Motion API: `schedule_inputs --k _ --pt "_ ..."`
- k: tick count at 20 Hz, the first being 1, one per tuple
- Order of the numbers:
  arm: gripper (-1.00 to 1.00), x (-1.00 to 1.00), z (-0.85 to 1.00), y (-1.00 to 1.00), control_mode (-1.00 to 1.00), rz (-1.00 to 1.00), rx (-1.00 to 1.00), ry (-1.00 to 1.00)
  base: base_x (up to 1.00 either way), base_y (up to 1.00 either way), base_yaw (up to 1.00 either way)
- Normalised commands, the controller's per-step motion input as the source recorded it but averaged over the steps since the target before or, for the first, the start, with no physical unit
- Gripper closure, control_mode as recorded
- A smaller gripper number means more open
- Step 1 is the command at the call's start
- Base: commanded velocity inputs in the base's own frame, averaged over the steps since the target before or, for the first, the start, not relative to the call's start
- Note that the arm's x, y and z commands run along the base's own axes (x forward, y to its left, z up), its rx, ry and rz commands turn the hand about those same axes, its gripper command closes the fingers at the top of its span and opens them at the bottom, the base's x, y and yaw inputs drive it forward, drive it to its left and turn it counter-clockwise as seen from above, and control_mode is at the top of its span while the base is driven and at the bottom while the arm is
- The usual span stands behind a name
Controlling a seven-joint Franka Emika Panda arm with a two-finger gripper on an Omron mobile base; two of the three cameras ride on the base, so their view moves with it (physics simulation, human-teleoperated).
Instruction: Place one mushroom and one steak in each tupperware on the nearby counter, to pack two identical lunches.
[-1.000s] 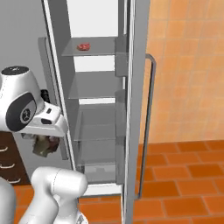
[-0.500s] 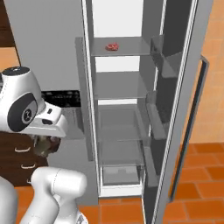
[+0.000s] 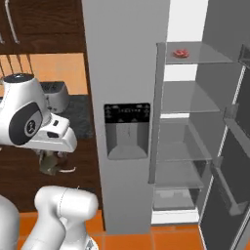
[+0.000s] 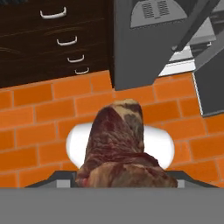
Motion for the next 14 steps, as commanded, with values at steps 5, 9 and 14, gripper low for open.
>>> schedule_inputs --k 5,9,14 --pt "1.0 0.0 0.0 0.0 1.0 0.0 0.0 0.0 0.19 1.0 0.14" --pt "1.0 0.0 0.0 0.0 1.0 0.0 0.0 0.0 0.21 1.0 0.18" --pt "1.0 0.0 0.0 0.0 1.0 0.0 0.0 0.0 0.2 1.0 0.15"
